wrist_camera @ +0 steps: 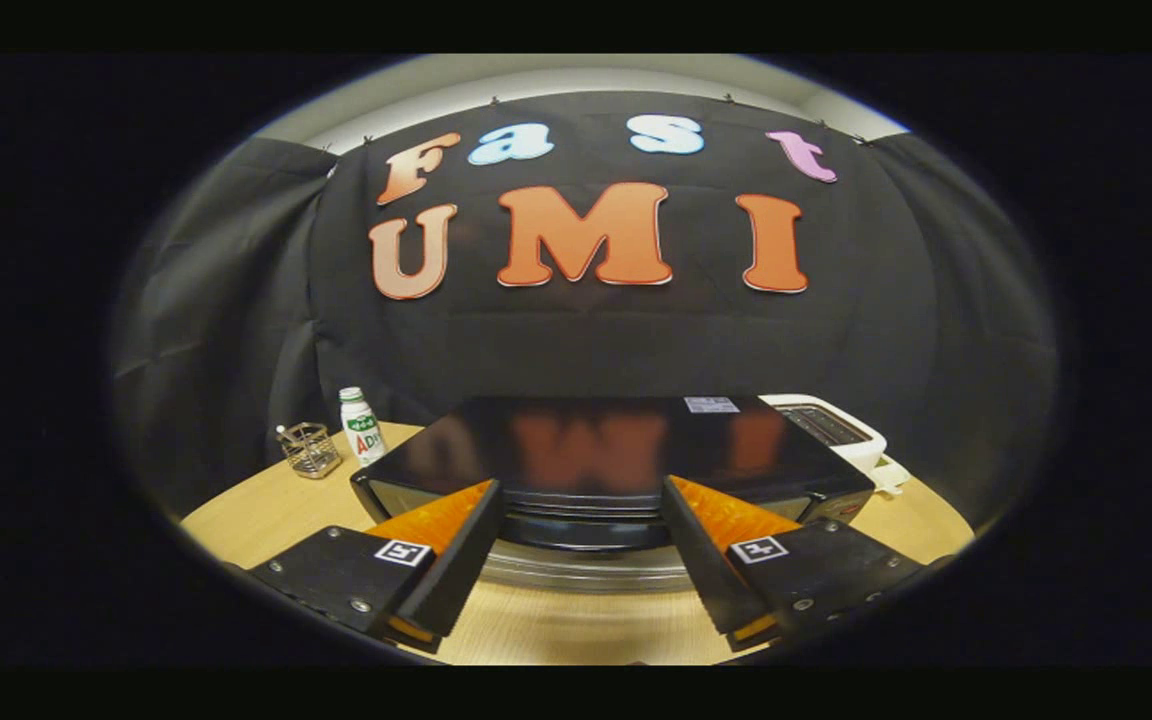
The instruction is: Open the toaster oven, put the food inside, and close the toaster oven door.
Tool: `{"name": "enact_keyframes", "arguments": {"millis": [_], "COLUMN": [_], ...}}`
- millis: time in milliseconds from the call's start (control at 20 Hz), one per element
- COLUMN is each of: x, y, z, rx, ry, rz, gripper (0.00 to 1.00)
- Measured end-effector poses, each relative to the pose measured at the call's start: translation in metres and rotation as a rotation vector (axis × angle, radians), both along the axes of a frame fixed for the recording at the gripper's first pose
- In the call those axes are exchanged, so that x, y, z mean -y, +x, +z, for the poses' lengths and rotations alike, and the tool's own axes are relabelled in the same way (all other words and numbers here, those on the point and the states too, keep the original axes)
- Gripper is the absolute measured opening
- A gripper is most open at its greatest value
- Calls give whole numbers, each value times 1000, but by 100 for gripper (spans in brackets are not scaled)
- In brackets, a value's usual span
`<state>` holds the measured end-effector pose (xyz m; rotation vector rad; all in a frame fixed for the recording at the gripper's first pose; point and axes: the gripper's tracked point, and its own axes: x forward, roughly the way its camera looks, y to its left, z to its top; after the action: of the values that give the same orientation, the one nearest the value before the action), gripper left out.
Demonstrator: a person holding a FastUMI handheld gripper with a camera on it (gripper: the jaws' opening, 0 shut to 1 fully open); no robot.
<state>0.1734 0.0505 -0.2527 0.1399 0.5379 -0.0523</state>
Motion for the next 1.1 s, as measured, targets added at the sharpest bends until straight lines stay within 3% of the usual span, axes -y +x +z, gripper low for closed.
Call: {"name": "enact_keyframes", "arguments": {"millis": [300,750,1100], "x": [-3,-19,-26], "y": [-29,-109,-147], "z": [5,-3,-23], "rx": [20,-51,-112], "ry": [15,9,85], "rz": [14,128,155], "gripper": [84,83,83]}}
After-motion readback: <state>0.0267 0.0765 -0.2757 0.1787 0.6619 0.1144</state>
